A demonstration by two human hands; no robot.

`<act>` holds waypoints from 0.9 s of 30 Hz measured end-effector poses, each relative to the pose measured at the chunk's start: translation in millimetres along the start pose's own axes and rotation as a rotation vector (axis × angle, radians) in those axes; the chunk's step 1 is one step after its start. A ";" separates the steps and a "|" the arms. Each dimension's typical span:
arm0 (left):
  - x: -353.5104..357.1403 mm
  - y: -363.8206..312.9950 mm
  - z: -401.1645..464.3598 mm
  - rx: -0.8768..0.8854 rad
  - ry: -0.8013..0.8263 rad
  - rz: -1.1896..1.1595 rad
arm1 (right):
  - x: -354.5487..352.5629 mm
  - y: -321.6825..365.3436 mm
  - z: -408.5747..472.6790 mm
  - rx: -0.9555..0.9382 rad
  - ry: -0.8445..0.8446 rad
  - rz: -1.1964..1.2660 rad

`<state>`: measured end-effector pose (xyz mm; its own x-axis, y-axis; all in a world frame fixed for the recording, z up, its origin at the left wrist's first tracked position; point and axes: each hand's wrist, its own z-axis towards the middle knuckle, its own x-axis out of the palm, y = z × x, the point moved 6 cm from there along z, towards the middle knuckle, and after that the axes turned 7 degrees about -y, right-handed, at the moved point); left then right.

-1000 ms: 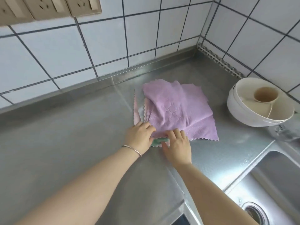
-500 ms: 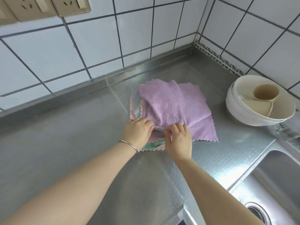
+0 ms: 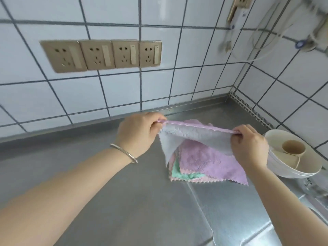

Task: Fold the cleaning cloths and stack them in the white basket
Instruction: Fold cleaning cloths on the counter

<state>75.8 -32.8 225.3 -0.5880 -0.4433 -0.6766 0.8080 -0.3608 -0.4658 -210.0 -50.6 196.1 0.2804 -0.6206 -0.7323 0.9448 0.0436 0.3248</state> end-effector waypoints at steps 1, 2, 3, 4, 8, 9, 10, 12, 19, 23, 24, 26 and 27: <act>-29.5 6.6 -3.9 -0.009 -0.024 -0.004 | -10.7 17.3 1.2 0.027 0.052 0.050; -54.7 14.3 -8.1 -0.024 -0.046 -0.008 | -18.6 30.9 1.5 0.057 0.121 0.100; -82.1 23.6 -14.1 -0.048 -0.060 -0.003 | -24.7 47.0 0.6 0.077 0.202 0.161; -108.0 34.0 -21.7 -0.078 -0.067 0.002 | -27.6 63.7 -1.6 0.078 0.302 0.221; -192.9 91.2 -54.0 -0.228 -0.060 0.083 | -20.3 138.8 -19.3 0.051 0.635 0.326; -203.7 109.9 -60.3 -0.283 -0.029 0.084 | -15.2 155.1 -22.3 0.064 0.662 0.350; -212.7 129.7 -66.8 -0.341 0.002 0.078 | -8.9 171.4 -25.4 0.077 0.679 0.376; -227.7 168.6 -79.6 -0.431 0.033 0.086 | 7.2 204.4 -33.8 0.074 0.716 0.389; -298.2 227.9 -84.7 -0.487 -0.244 0.089 | 15.4 300.7 -35.2 -0.031 0.518 0.490; -334.2 208.3 -112.1 -0.372 -0.336 -0.019 | -19.2 321.2 -42.0 -0.116 0.322 0.648; -337.6 205.8 -125.4 -0.370 -0.323 -0.034 | -23.1 321.9 -49.1 -0.165 0.312 0.642; -332.1 208.2 -158.1 -0.366 -0.277 0.014 | -17.4 316.1 -69.3 -0.274 0.339 0.574; -323.9 209.7 -175.1 -0.355 -0.240 0.057 | -9.0 309.6 -81.4 -0.317 0.375 0.538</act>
<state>442.3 178.8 246.9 -0.5005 -0.6478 -0.5743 0.7775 -0.0446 -0.6273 93.8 32.3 254.5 0.7057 -0.1422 -0.6941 0.6476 0.5270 0.5504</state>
